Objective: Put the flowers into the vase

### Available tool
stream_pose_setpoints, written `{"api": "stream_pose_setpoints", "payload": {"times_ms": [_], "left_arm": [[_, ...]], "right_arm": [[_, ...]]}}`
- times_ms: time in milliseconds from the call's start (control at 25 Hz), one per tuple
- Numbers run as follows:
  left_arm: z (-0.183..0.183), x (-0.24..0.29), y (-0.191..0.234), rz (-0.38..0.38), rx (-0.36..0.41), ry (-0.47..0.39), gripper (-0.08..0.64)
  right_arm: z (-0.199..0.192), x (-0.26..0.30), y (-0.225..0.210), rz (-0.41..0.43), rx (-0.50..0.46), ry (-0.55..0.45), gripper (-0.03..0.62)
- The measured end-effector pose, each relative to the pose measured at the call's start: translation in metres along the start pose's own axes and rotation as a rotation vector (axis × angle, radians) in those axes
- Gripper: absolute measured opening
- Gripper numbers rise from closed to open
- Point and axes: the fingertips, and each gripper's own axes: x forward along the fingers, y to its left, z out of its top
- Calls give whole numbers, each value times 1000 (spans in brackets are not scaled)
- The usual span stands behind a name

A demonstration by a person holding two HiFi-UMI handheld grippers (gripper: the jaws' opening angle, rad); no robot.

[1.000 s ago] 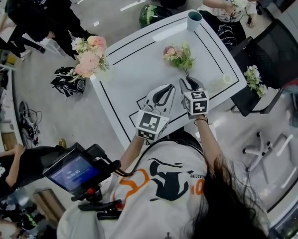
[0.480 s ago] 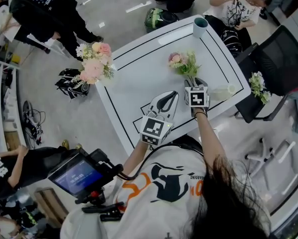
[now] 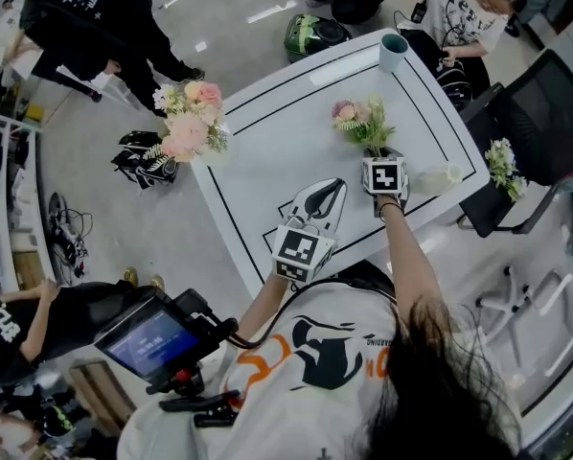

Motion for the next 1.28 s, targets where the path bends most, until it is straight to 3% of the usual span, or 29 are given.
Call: {"api": "stream_pose_setpoints", "payload": {"times_ms": [400,560,840,1280], "left_arm": [[-5,0,6,11,-5,9,11],[-6,-3,11,26,-11,8,11],[-5,-5,15,33,6,4,11],[-8,-3,12,22,25,19,20]], "right_arm": [[1,-3,-3,24,47,40,54],[6,-10,0,54,99,-15,43],[5,-25,25,202,78,-126,41],[31,-89,45,324,109,-289,41]]}}
